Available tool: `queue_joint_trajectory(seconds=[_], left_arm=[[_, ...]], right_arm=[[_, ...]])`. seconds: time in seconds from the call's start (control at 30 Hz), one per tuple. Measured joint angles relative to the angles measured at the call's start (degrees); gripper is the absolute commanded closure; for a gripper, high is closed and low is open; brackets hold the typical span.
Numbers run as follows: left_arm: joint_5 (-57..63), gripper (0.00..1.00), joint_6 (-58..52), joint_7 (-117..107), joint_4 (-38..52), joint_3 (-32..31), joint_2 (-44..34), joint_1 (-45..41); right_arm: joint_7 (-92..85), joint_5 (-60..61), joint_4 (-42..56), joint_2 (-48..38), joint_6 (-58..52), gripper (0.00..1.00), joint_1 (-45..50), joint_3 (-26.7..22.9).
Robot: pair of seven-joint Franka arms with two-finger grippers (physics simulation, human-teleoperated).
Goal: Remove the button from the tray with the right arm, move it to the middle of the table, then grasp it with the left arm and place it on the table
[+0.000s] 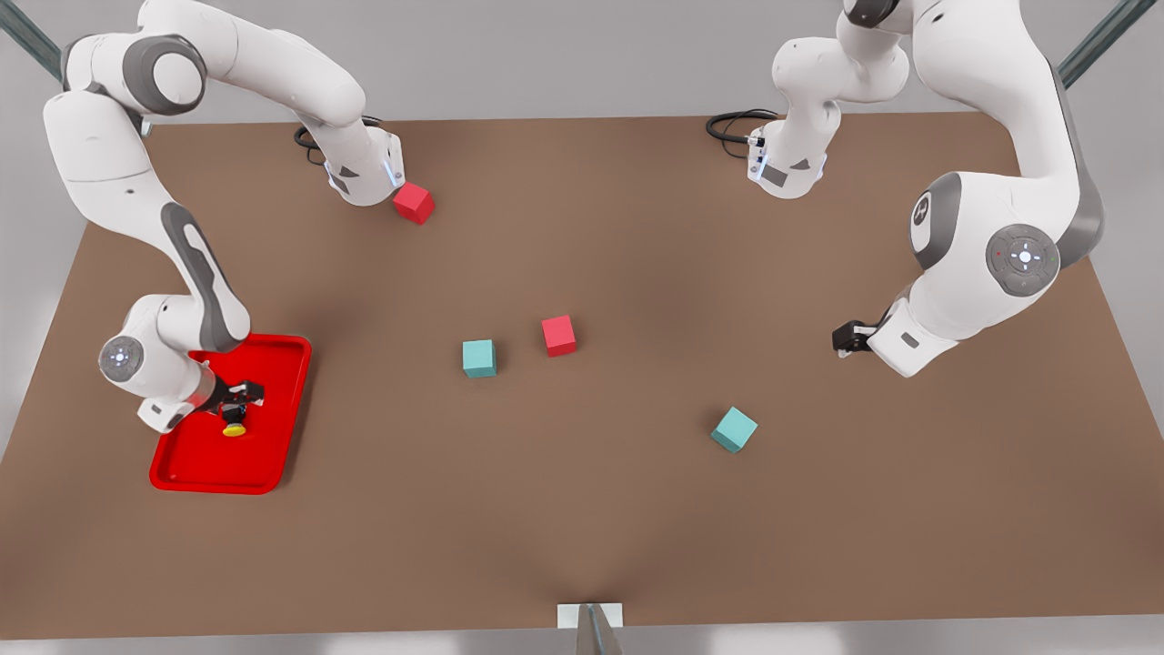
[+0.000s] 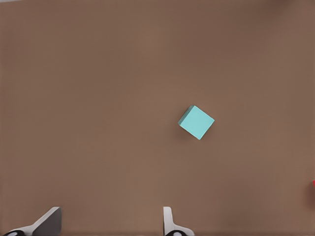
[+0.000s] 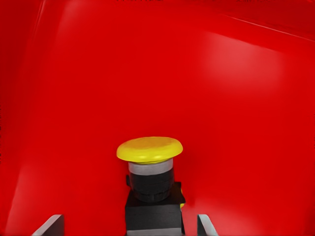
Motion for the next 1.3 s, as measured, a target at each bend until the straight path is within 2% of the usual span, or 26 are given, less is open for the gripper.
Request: queue_joint_trajectory(seconds=[0.3, 0.33, 0.37, 0.67, 0.73, 1.07, 1.13, 1.3], left_arm=[[0.0, 0.00, -0.1, -0.2, 0.0, 0.0, 0.0, 0.0], [0.0, 0.00, -0.1, -0.2, 0.0, -0.1, 0.0, 0.0], [0.0, 0.00, -0.1, -0.2, 0.0, 0.0, 0.0, 0.0], [0.0, 0.00, -0.2, -0.3, 0.0, -0.1, -0.1, -0.1], [0.0, 0.00, -0.3, -0.4, 0.0, -0.1, -0.3, -0.5], [0.0, 0.00, -0.6, -0.9, -0.1, -0.1, -0.4, -0.9], [0.0, 0.00, -0.8, -1.0, 0.0, -0.1, -0.5, -0.9], [0.6, 0.00, -1.3, -1.1, 0.0, -0.1, -1.1, -0.4]], right_arm=[[-1.4, -7.3, -1.2, 2.3, 0.5, 0.00, -1.5, 1.2], [-1.6, -7.4, -1.3, 2.3, 0.5, 0.39, -1.5, 1.3], [-1.8, -7.5, -1.4, 2.3, 0.5, 0.51, -1.8, 1.6], [-3.0, -7.5, -0.7, 2.5, 0.4, 0.50, -2.8, 2.8], [-3.2, -7.3, -0.4, 2.6, 0.5, 0.59, -2.8, 2.9], [-2.9, -7.5, -0.6, 1.0, 0.8, 0.60, -4.8, 4.7], [-3.0, -7.2, -0.8, -0.5, -0.2, 0.59, -5.3, 6.1], [-1.1, -1.6, 3.5, -4.1, -7.6, 0.59, -2.2, 14.0]])
